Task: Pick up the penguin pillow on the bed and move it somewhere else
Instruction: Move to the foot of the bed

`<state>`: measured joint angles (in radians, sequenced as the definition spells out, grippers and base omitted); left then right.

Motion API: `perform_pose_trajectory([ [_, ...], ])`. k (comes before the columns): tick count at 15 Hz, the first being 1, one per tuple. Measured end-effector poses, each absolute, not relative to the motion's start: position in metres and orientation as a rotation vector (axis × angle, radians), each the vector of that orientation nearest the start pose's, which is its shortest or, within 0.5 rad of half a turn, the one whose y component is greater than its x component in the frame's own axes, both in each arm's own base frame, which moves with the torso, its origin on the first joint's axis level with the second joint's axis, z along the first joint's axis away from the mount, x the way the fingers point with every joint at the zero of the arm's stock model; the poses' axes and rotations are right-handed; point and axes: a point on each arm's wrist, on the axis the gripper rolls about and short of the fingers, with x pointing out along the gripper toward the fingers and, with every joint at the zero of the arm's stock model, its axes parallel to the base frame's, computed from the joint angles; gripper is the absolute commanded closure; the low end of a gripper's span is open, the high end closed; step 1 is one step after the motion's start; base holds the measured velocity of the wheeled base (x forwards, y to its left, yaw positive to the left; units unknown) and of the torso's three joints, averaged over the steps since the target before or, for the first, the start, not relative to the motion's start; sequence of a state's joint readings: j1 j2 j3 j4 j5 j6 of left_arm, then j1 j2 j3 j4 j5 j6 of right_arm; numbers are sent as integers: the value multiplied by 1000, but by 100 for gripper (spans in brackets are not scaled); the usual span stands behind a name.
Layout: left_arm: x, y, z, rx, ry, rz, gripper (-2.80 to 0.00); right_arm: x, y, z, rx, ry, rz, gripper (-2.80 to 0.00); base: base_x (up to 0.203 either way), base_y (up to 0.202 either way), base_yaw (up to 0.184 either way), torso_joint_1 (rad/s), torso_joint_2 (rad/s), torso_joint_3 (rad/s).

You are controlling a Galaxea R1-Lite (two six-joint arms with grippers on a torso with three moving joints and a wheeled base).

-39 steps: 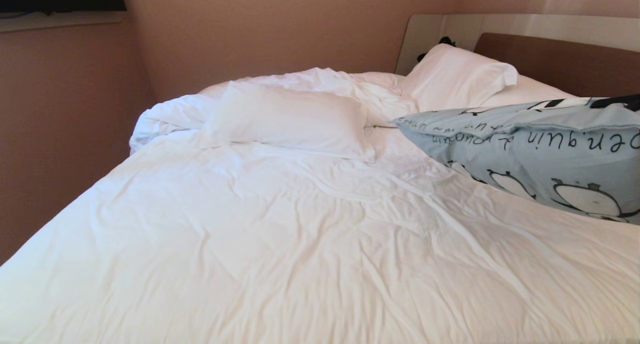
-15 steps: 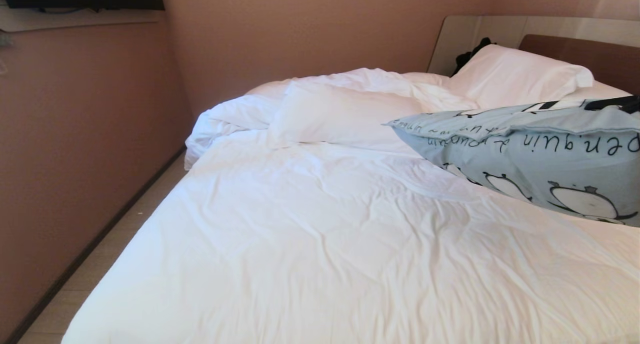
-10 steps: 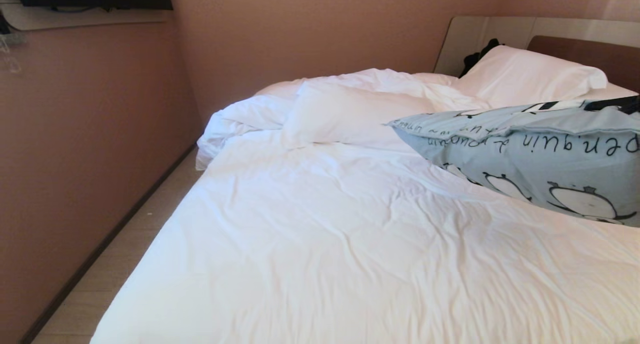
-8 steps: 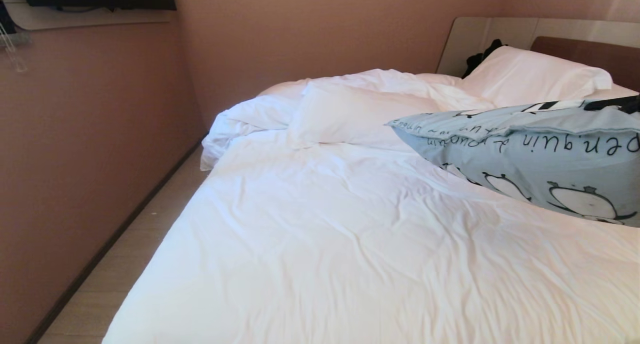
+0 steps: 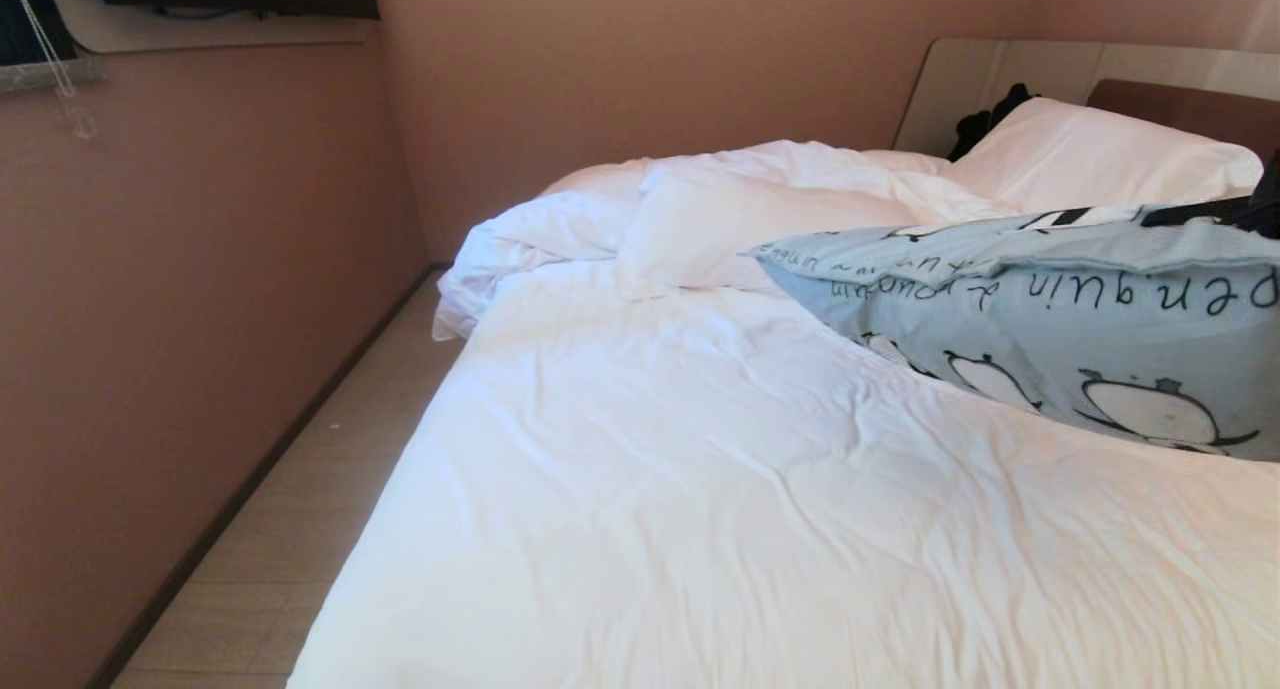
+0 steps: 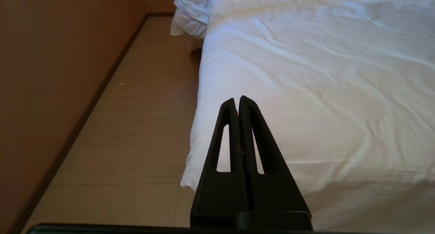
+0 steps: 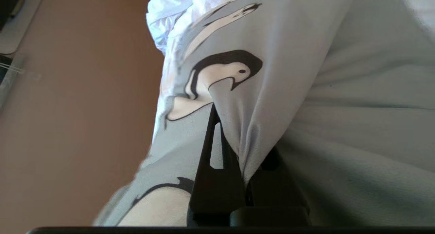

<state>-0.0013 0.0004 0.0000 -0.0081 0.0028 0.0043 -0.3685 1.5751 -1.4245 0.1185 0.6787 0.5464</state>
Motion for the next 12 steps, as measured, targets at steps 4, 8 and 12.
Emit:
perform_pose_trajectory([
  [4,-23,0,76,3,-7,1,0,268,-82,320,673,328,254,0,0,0,0,0,0,0],
  [8,-23,0,76,3,-7,1,0,271,-64,313,653,368,304,0,0,0,0,0,0,0],
  [12,-23,0,76,3,-8,1,0,263,-37,309,597,399,388,0,0,0,0,0,0,0],
])
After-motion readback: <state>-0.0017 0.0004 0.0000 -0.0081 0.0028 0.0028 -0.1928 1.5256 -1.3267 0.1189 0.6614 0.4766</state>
